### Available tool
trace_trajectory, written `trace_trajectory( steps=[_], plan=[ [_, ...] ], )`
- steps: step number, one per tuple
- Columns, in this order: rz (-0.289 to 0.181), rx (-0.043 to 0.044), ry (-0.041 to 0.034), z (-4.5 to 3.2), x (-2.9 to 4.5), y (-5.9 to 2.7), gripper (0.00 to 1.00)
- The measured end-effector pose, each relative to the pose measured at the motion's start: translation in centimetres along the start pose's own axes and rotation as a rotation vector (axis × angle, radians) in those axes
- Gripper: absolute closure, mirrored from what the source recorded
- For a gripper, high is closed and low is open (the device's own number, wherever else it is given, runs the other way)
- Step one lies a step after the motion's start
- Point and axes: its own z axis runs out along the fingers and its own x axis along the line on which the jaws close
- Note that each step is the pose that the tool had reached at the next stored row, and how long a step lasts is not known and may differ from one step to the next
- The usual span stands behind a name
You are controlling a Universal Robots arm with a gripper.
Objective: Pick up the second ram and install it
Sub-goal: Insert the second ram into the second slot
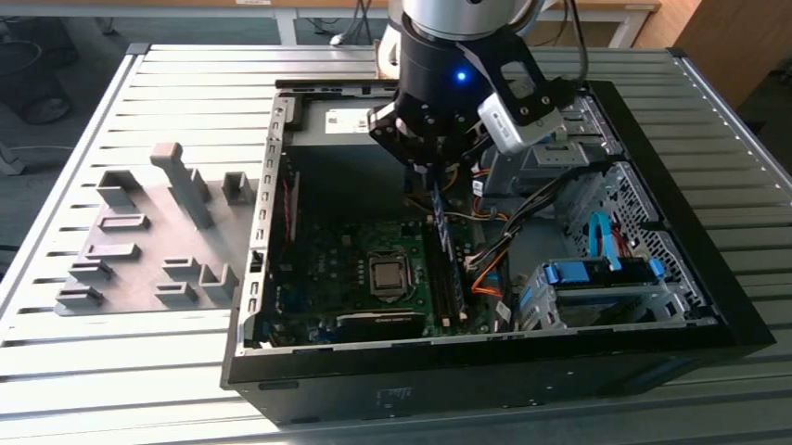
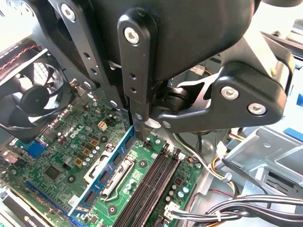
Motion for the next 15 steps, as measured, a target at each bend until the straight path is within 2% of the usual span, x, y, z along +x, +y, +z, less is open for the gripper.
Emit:
trace_trajectory(
  steps=[15],
  plan=[
    [0.0,0.0,0.0,0.53,-0.12,-0.01,0.86]
  ],
)
